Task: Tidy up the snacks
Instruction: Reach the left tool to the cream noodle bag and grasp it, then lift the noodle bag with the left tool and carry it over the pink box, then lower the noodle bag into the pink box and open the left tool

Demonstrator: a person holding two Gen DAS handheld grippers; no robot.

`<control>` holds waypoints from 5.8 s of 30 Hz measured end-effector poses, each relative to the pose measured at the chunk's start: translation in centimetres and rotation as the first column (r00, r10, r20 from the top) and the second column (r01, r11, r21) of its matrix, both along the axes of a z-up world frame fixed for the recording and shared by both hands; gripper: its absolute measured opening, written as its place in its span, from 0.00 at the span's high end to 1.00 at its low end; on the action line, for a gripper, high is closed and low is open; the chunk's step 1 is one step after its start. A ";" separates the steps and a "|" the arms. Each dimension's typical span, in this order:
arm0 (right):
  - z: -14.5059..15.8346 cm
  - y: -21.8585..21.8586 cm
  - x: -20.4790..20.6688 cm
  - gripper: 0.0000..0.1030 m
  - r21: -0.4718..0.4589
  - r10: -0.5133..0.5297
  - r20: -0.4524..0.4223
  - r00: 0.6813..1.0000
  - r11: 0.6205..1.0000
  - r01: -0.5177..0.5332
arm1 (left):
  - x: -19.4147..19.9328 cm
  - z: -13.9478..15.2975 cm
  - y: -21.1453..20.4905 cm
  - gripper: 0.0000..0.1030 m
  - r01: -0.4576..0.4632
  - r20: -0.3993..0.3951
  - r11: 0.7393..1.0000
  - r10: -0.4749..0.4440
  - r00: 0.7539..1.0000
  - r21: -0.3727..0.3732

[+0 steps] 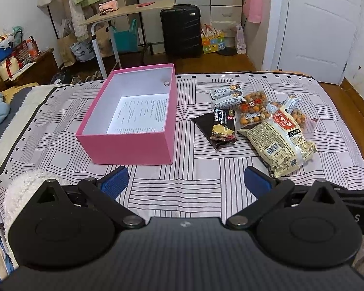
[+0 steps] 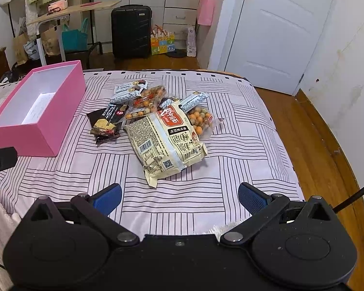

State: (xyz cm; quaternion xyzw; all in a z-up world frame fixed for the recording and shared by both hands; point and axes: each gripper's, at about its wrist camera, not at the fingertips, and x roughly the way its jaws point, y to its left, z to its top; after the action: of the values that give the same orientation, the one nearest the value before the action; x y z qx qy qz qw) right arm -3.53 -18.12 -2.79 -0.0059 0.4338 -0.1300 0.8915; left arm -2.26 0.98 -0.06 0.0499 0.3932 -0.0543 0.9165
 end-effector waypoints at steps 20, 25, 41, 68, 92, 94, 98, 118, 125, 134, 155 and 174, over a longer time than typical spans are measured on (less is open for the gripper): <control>2.2 -2.2 3.3 0.00 -0.087 0.356 0.116 0.927 0.934 -0.347 | 3.9 2.5 -0.2 0.00 0.050 0.010 0.996 -0.049 0.999 -0.079; 2.1 -4.5 6.5 0.00 -0.135 0.469 0.199 0.860 0.883 -0.450 | 7.6 2.3 -3.0 0.02 0.144 -0.005 0.988 -0.145 0.989 -0.051; -9.1 -9.5 16.3 0.01 0.152 0.568 -0.018 0.823 0.815 -0.559 | 17.0 -8.6 -9.1 0.05 0.107 -0.161 0.960 -0.152 0.975 -0.259; -14.0 -12.1 17.9 0.00 0.356 0.524 -0.096 0.846 0.812 -0.462 | 16.8 -19.6 -11.9 0.40 0.047 -0.273 0.853 -0.218 0.937 -0.520; -10.4 -8.3 16.0 0.06 0.429 0.448 -0.232 0.863 0.844 -0.322 | 17.3 -17.5 -9.5 0.45 0.002 -0.435 0.829 -0.295 0.851 -0.560; -9.8 -7.4 15.4 0.06 0.430 0.458 -0.225 0.860 0.839 -0.334 | 16.9 -16.6 -9.3 0.43 0.018 -0.440 0.839 -0.303 0.846 -0.543; -8.2 -5.6 14.4 0.06 0.429 0.464 -0.223 0.857 0.836 -0.341 | 16.0 -14.9 -8.1 0.43 0.043 -0.441 0.852 -0.312 0.842 -0.522; 0.5 4.2 11.9 0.07 0.374 0.580 -0.086 0.810 0.772 -0.513 | 10.8 -6.4 3.5 0.42 -0.016 -0.339 0.838 -0.202 0.919 -0.545; 3.3 6.7 15.2 0.07 0.387 0.641 0.013 0.768 0.705 -0.595 | 12.2 -2.9 7.7 0.42 -0.003 -0.239 0.842 -0.149 0.960 -0.539; 2.6 9.7 21.9 0.15 0.408 0.634 0.126 0.763 0.668 -0.623 | 19.4 -2.5 12.5 0.41 0.007 -0.179 0.841 -0.124 0.976 -0.541; -6.2 19.1 33.1 0.18 0.320 0.550 0.034 0.835 0.785 -0.530 | 36.5 -11.4 18.5 0.33 -0.077 -0.336 0.898 -0.081 0.938 -0.432; -6.1 21.2 34.3 0.11 0.107 0.586 0.003 0.810 0.805 -0.583 | 37.3 -12.2 15.2 0.33 -0.027 -0.261 0.980 -0.026 0.965 -0.196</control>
State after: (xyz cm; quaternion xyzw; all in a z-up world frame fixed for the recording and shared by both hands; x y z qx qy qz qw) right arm 30.76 3.08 -8.91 -0.0951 0.4303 0.1733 0.8808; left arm 35.02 16.21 -12.24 -0.0491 0.5035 -0.0989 0.8569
